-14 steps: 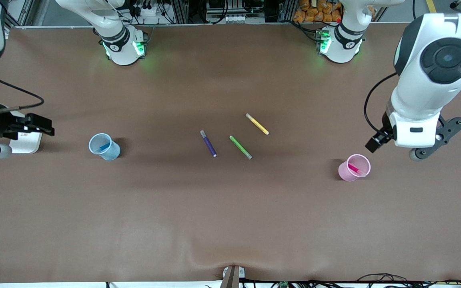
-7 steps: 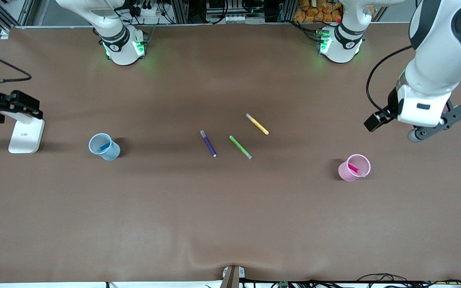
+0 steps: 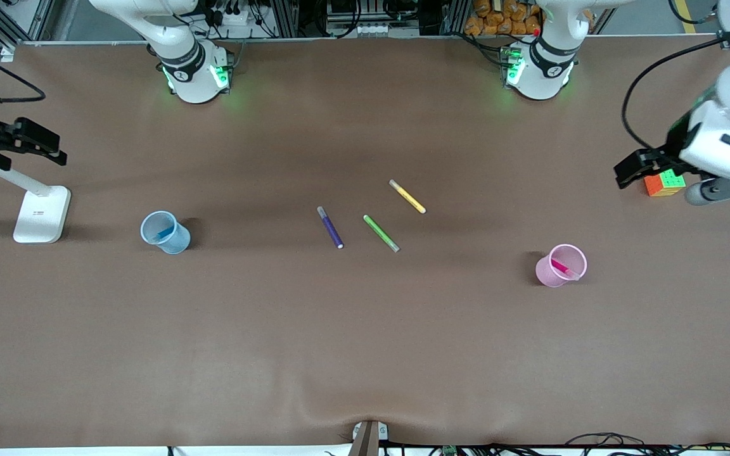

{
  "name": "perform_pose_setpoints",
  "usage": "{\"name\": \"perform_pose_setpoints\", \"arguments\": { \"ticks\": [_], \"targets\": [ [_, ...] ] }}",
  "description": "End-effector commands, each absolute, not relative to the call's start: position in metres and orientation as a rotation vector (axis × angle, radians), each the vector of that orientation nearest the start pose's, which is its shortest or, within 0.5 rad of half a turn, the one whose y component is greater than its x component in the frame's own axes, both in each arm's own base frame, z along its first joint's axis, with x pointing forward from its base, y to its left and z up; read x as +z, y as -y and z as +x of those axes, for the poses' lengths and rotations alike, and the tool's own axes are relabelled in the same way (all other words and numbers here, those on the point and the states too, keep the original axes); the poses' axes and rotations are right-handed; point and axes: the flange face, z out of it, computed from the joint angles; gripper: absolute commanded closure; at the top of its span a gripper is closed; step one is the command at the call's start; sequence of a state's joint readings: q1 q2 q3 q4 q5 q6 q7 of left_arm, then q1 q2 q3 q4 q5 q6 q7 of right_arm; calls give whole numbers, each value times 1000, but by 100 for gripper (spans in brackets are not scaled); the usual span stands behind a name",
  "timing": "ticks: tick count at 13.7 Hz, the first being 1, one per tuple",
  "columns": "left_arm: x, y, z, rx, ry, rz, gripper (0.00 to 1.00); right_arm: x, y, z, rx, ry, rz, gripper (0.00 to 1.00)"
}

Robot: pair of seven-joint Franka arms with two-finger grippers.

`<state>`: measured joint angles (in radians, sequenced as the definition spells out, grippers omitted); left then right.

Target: Place pink and blue markers in matching cups

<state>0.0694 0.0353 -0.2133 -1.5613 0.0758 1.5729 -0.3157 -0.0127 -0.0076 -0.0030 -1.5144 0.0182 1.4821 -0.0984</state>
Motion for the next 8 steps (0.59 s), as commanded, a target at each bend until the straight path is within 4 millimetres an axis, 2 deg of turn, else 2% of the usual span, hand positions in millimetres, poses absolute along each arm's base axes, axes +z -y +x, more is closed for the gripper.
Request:
{"name": "perform_pose_setpoints", "arguments": {
  "ticks": [1,3,5,8],
  "targets": [
    [621,74,543,26,213,-3073,0,665,3,548,-6,162,-3153,0],
    [627,52,544,13,195,-3080,0,664,7,547,-4,154,-3144,0],
    [632,45,540,7,128,-3101,0,663,9,546,3,144,-3146,0],
    [636,25,533,7,70,-3133,0,661,9,544,37,144,-3143,0]
  ]
}}
